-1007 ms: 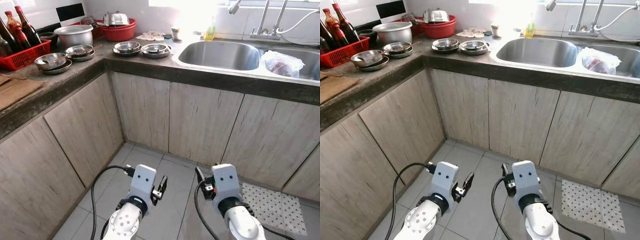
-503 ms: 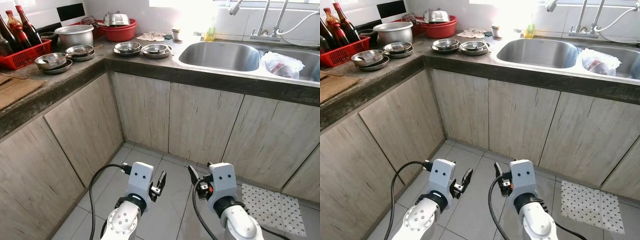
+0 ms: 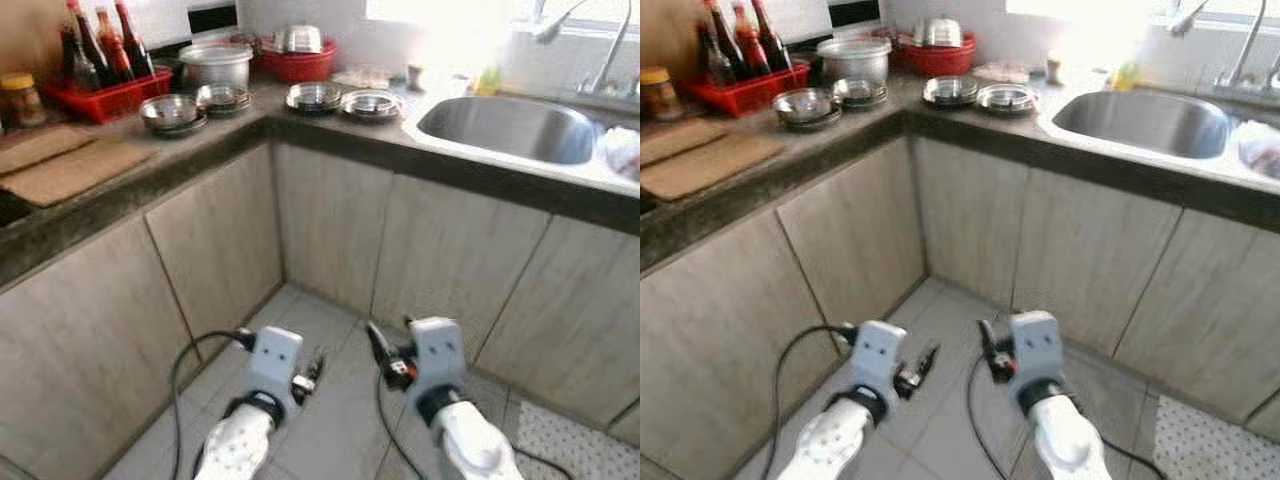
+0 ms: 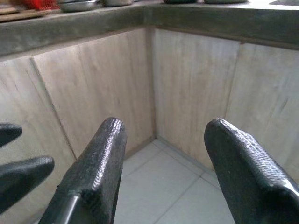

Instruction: Kitchen organization

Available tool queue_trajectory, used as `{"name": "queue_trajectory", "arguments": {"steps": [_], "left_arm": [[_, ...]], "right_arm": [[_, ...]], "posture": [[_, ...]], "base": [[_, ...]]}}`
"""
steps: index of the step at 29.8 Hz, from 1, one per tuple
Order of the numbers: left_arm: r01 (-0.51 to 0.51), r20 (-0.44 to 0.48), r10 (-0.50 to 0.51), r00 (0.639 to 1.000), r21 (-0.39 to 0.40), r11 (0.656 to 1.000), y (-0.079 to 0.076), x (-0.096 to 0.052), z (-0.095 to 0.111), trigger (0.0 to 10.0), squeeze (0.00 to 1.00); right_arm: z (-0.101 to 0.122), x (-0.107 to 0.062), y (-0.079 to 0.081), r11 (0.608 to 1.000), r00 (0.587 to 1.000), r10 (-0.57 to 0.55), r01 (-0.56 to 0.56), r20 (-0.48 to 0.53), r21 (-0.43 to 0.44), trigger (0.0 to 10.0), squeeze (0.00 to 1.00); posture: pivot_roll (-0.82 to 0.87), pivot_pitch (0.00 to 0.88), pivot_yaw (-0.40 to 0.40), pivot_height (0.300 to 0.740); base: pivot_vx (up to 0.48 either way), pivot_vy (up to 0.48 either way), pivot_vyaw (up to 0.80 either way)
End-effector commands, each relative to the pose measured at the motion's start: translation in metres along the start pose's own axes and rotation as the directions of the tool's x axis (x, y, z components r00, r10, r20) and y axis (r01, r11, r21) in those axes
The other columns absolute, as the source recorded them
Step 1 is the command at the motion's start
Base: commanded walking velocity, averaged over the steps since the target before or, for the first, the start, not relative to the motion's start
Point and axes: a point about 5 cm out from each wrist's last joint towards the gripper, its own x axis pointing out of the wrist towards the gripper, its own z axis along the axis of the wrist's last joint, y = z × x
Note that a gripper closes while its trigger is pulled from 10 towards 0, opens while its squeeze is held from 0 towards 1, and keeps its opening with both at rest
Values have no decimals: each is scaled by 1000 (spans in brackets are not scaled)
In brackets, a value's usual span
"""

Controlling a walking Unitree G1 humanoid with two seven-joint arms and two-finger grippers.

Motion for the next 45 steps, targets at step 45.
{"name": "queue_trajectory", "arguments": {"steps": [45], "left_arm": [[42, 13, -41, 999, -26, 999, -10, 1, 5, 10000, 0]], "right_arm": [[-10, 2, -6, 1000, 1000, -15, 16, -26, 19, 10000, 0]], "posture": [[92, 0, -11, 740]], "base": [[373, 0, 138]]}}
